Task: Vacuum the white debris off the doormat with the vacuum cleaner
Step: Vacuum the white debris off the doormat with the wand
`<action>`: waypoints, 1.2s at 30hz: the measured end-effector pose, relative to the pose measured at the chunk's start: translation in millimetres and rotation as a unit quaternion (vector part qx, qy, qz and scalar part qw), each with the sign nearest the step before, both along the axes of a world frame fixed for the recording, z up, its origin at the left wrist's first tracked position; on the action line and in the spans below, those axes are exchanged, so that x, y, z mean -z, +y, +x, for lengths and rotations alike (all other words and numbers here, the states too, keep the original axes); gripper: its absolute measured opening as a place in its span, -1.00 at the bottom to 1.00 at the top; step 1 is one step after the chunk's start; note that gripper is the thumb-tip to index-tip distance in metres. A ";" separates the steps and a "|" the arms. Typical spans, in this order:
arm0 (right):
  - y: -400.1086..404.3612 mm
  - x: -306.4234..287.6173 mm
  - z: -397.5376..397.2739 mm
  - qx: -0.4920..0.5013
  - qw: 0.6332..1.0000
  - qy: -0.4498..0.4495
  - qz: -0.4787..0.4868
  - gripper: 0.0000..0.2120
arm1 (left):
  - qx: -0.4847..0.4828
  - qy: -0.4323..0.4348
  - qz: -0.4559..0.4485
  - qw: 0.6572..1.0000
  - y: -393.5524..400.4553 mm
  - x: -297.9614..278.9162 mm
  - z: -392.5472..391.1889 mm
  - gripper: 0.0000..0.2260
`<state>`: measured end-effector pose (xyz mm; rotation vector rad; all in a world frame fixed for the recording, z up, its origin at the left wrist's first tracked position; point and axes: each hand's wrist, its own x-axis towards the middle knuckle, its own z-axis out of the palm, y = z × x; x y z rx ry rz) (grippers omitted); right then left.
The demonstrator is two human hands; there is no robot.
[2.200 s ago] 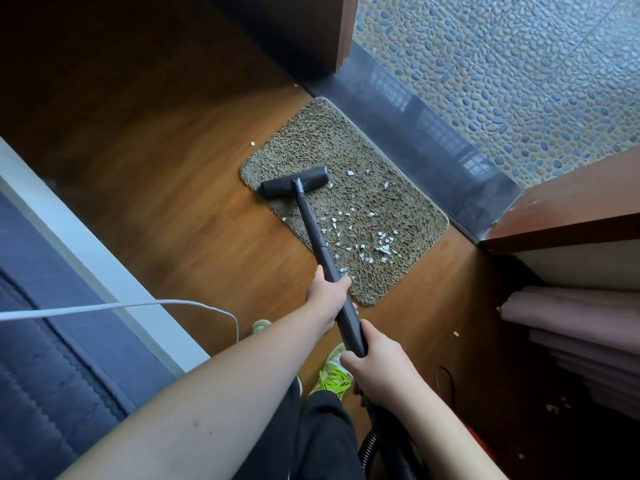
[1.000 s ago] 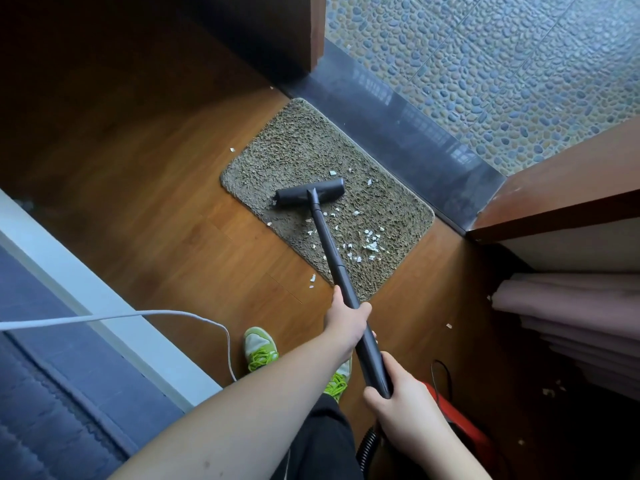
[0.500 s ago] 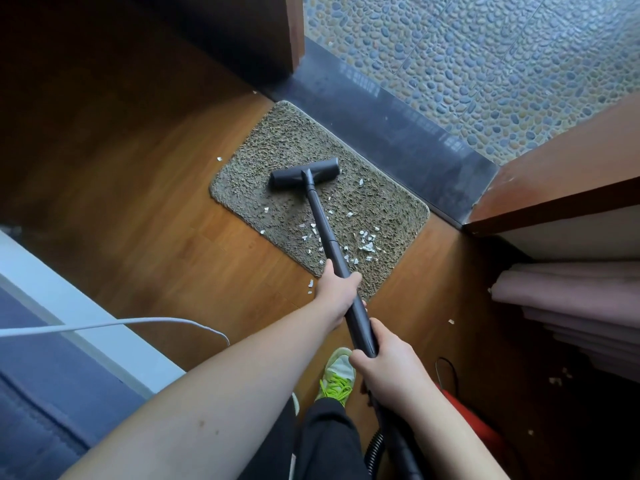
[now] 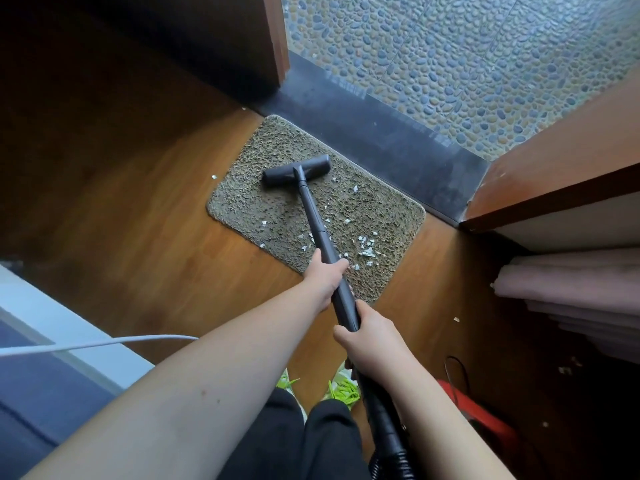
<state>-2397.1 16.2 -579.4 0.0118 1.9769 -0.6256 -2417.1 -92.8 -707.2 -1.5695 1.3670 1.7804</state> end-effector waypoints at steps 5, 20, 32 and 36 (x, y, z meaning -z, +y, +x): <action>8.0 1.5 14.5 0.004 1.000 -0.004 0.005 -0.84 | 0.006 -0.018 0.006 1.000 8.1 0.3 10.9 -0.21; 84.6 -13.5 68.6 -0.009 1.000 -0.015 0.025 -0.85 | 0.043 -0.046 0.015 0.998 82.8 -16.4 66.5 -0.17; 109.2 -14.3 89.5 0.016 1.000 -0.015 0.013 -0.60 | 0.073 -0.046 0.007 0.996 104.6 -21.9 81.4 -0.21; 102.8 -7.5 79.9 0.019 1.000 -0.002 0.012 -0.78 | 0.073 -0.032 0.007 0.997 99.2 -19.4 68.3 -0.15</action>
